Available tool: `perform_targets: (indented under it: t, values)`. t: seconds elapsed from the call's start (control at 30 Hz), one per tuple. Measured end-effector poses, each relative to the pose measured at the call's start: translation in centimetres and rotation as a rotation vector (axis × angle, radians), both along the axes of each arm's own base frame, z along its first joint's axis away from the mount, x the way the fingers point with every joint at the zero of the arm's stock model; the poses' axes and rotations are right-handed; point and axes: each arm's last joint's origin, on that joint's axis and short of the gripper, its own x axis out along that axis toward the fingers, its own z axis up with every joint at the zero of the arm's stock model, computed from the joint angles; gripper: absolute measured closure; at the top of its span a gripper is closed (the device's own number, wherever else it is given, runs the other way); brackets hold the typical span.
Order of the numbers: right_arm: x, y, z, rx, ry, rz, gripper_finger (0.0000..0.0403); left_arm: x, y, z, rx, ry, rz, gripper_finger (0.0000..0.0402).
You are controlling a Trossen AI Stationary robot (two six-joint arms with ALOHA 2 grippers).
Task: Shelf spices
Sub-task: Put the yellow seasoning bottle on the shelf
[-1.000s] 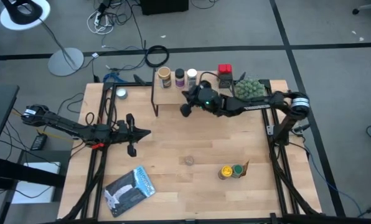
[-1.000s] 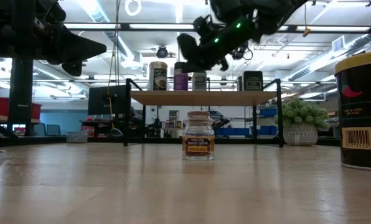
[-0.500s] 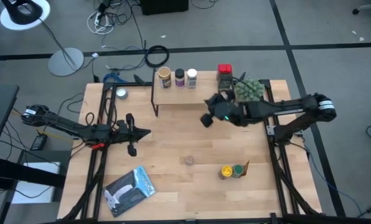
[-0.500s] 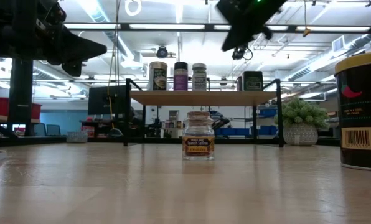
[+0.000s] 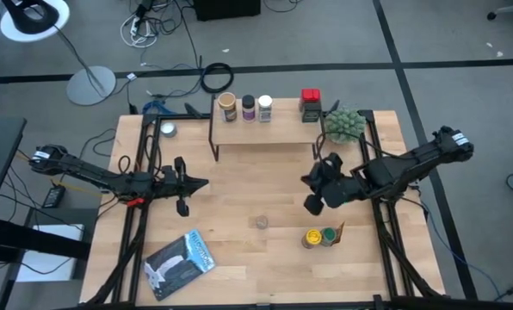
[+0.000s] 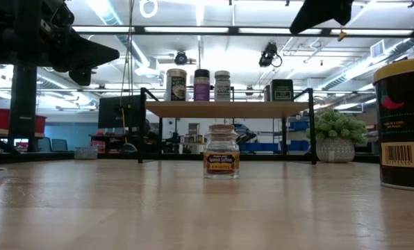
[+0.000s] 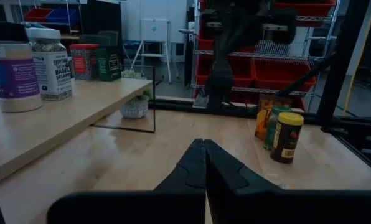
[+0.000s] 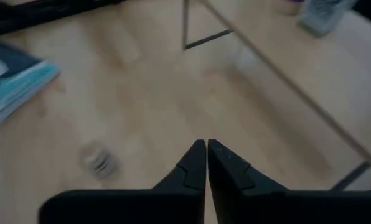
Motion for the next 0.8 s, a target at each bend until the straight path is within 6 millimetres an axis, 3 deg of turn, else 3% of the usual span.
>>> perform_targets:
  t: [0.17,0.43,0.63,0.8]
  values:
    - [-0.5,0.8,-0.4,0.077,0.082,0.100,0.0351,0.0,0.0,0.0,0.000,0.002,0.000,0.0400]
    - [-1.1,1.3,-1.0,0.249,0.197,0.206,0.0244,0.0,0.0,-0.2,-0.018,0.021,-0.001,0.0400]
    - [-0.2,1.9,-1.6,0.329,0.277,0.411,0.0168,0.0,0.0,-0.2,-0.019,0.021,-0.001,0.0400]
    - [1.0,2.9,-3.5,0.413,0.396,0.504,0.0143,0.0,0.0,-0.2,-0.020,0.020,0.000,0.0400]
